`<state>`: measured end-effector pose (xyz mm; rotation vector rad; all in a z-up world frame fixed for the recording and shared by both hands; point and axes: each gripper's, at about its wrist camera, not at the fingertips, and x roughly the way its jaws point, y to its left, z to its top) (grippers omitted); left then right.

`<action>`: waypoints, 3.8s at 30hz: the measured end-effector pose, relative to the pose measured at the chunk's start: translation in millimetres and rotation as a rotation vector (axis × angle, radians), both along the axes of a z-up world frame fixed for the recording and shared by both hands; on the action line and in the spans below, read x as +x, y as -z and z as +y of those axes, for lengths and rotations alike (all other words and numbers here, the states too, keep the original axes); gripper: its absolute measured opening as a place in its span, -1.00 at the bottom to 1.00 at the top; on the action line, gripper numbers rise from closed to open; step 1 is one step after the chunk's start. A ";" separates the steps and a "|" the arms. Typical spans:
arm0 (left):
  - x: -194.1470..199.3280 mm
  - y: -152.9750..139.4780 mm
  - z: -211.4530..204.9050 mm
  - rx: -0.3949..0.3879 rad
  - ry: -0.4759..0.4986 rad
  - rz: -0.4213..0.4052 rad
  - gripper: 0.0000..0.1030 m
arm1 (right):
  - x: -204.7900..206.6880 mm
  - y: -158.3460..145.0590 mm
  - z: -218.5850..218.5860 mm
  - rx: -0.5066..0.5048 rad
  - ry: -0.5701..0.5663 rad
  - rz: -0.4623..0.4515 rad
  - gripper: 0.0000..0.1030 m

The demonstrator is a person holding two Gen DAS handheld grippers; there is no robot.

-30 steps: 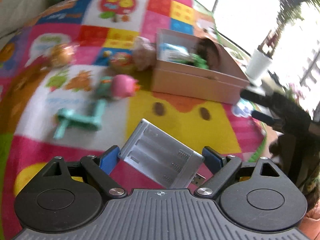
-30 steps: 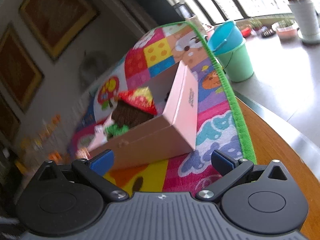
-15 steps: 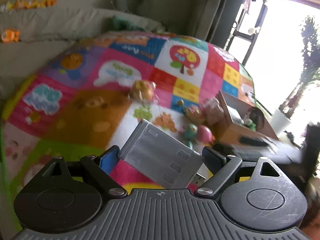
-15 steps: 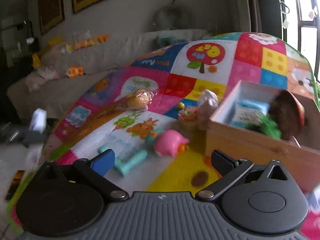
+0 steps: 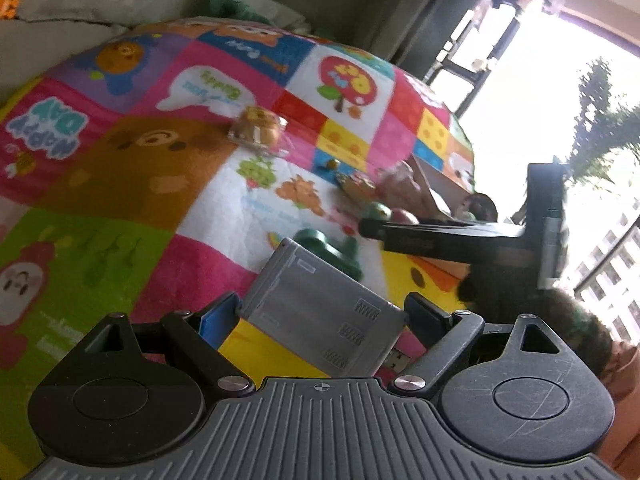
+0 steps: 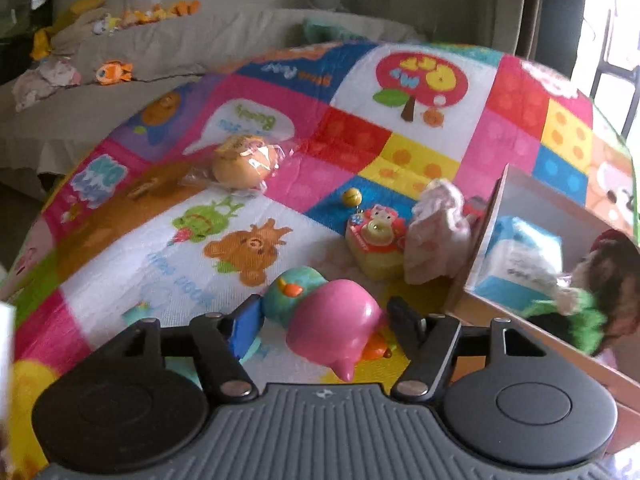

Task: Organize objects
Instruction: 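Lower the battery holder into the box with the left while the right carries the pink toy over, then drop the pink bird toy into the box and open the right gripper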

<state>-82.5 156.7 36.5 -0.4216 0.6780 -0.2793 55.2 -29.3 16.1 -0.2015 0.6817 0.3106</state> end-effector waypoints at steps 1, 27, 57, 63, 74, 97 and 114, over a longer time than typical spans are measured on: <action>-0.6 -0.6 -3.0 0.003 0.017 -0.003 0.80 | -9.3 -5.5 -6.1 0.008 -0.020 0.000 0.32; 140.0 -98.5 -231.1 0.328 0.420 -0.223 0.80 | -145.0 -4.8 -197.4 0.229 0.258 -0.248 0.32; 169.5 -96.4 -251.4 0.348 0.484 -0.272 0.66 | -151.4 -4.1 -221.4 0.311 0.247 -0.256 0.33; 125.3 -64.6 -158.0 0.203 0.306 -0.210 0.66 | -91.1 -95.7 -243.7 0.389 0.239 -0.311 0.33; 76.3 -26.5 -66.4 0.228 0.176 -0.156 0.66 | 32.7 -122.4 -216.6 0.322 0.337 -0.189 1.00; 259.6 -11.3 -118.9 0.156 0.007 0.021 0.60 | -80.2 16.9 -116.9 0.233 0.121 -0.119 1.00; 133.8 -14.2 -90.0 0.295 0.167 -0.031 0.32 | -75.8 21.2 -144.1 0.386 0.196 -0.082 1.00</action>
